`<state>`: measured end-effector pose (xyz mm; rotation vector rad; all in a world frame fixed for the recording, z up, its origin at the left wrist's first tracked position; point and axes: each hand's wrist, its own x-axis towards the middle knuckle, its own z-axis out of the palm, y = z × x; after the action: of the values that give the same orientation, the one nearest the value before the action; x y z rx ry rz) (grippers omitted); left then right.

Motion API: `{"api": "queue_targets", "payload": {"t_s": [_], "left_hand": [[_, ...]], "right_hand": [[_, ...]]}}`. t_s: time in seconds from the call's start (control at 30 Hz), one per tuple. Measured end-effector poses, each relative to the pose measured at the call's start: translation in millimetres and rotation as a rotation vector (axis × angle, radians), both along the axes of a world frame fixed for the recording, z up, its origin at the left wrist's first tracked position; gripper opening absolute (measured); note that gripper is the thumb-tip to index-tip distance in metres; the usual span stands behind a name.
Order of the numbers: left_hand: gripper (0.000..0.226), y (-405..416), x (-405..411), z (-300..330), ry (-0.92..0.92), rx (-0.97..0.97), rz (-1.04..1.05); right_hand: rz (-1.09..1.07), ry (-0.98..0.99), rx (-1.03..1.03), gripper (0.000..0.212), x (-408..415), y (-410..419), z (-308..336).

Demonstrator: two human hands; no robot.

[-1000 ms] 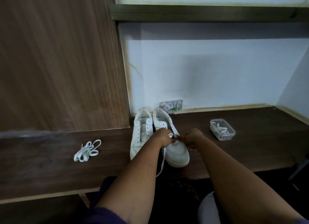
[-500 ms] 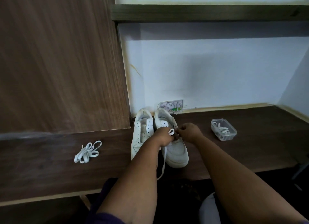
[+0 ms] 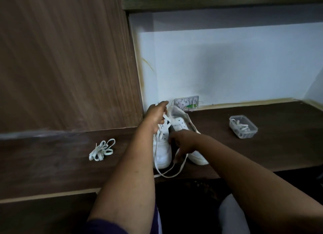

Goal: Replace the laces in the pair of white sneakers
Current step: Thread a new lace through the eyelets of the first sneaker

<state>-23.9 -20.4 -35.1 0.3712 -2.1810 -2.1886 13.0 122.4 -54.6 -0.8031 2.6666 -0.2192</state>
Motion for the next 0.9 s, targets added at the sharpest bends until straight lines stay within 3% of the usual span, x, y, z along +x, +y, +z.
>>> {"api": "queue_targets", "payload": {"t_s": [0.07,0.17,0.23,0.37,0.4,0.43,0.53,0.6,0.67,0.73,0.8,0.83,0.9], "left_hand": [[0.026,4,5,6,0.009,-0.03,-0.012],[0.031,1,9,4,0.035,-0.107,0.004],[0.04,-5,11,2,0.055,-0.192,-0.003],[0.035,-17,21,-3,-0.059,-0.511,-0.261],[0.032,-19,23,-6,-0.113,-0.567,-0.372],[0.035,-19,25,-9,-0.159,-0.593,-0.458],[0.054,-19,30,-12,-0.181,-0.42,-0.525],[0.042,-24,32,-6,-0.146,-0.327,-0.584],[0.024,-33,38,-2,-0.142,-0.41,-0.671],[0.014,-42,40,0,-0.138,-0.418,-0.61],[0.02,-52,42,9,-0.076,-0.276,-0.351],[0.024,-58,44,17,-0.026,-0.147,-0.211],[0.03,-78,50,34,0.048,0.178,-0.003]], "right_hand": [[-0.01,0.022,0.192,0.088,4,-15,-13],[-0.15,-0.088,0.362,0.056,7,-30,-20],[-0.193,-0.105,0.338,0.039,9,-33,-24],[0.035,-0.173,0.447,0.017,11,-23,-25],[0.057,-0.2,0.382,0.02,9,-19,-19],[0.009,-0.247,0.185,0.021,7,-15,-12],[-0.299,-0.36,-0.688,0.03,-1,-9,13],[-0.432,-0.38,-1.133,0.031,-7,-15,24],[-0.554,-0.347,-1.419,0.034,-13,-30,32],[-0.615,-0.224,-1.44,0.034,-12,-43,41],[-0.507,-0.1,-1.271,0.032,-2,-54,46],[-0.399,-0.106,-1.195,0.03,4,-60,43],[-0.186,-0.298,-1.083,0.017,17,-86,31]]}}
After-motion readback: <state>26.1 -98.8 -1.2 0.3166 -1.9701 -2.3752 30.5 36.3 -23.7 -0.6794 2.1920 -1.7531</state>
